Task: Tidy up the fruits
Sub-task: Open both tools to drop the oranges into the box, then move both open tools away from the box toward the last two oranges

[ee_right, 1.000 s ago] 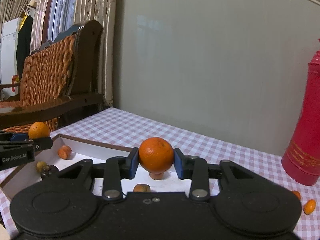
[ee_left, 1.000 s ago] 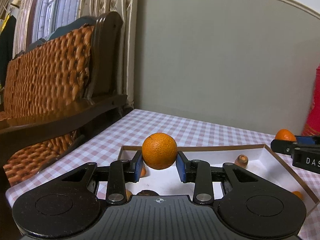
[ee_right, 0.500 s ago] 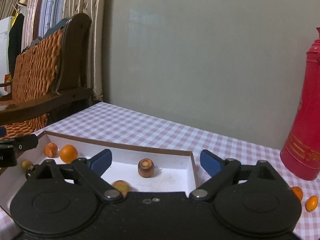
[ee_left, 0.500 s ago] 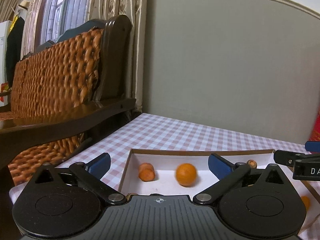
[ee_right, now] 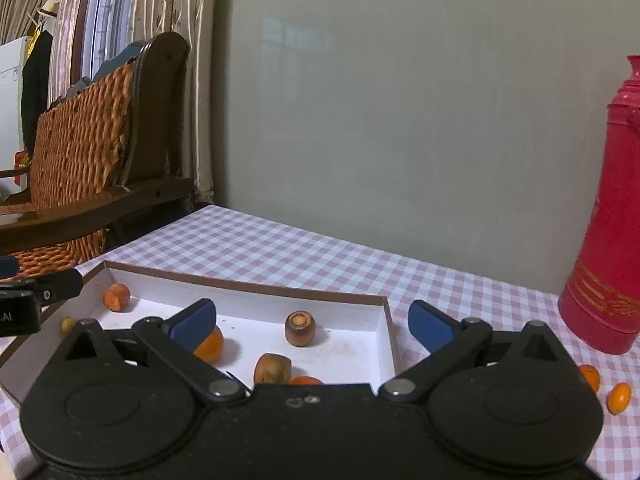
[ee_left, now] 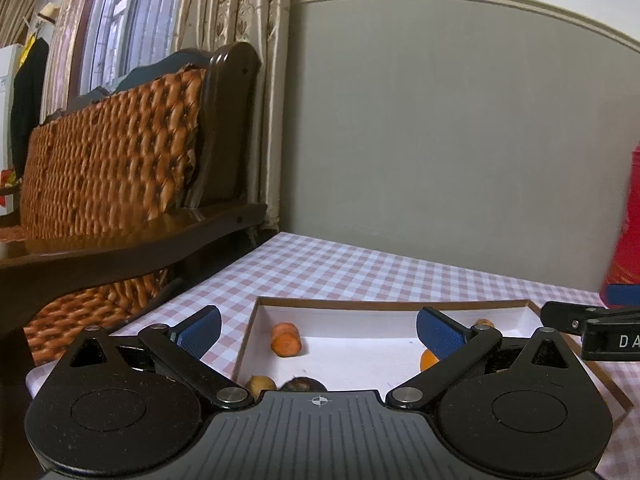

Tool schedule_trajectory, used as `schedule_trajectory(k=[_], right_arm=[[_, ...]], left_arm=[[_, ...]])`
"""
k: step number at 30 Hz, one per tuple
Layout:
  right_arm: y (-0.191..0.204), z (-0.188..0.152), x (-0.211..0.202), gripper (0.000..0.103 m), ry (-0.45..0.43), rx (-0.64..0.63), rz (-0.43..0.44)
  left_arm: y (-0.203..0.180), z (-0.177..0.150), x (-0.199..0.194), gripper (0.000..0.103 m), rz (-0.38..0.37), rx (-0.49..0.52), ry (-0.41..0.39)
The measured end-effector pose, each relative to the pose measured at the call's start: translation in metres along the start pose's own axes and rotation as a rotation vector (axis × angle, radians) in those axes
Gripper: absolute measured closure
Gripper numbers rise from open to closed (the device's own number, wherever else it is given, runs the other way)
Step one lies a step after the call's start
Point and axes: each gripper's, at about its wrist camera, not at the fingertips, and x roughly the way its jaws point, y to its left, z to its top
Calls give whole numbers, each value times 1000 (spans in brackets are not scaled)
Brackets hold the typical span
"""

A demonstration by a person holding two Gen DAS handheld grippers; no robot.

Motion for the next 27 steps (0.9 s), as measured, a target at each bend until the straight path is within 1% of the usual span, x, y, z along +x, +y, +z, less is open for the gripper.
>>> schedule_trajectory(k=[4,6,10,17,20,24,27], right_arm=[[-1,-3,-14,6,-5,-3,4],[-1,-6,-20,6,-3,-4,2],[-2,-12,-34,6,-4,-27,-14],[-10,-20,-63,6,-13,-34,-33],[-12,-24,-76,6,-20,-48,-41],[-14,-30,-93,6,-25,-88,-62],[-13,-36,-108,6,-41,-135,-92]], left_arm=[[-7,0,-12,0,-20,-4,-3],[-8,1,-19,0,-34,-13,-18],[-14,-1,-32,0,-43,8,-40],[-27,-16,-58,0,-66,55,-14],[-32,-20,-72,0,-73,73,-15],[-38,-24,-88,0,-91,84,-17],[-44,-27,-99,0,-122,99,-29]])
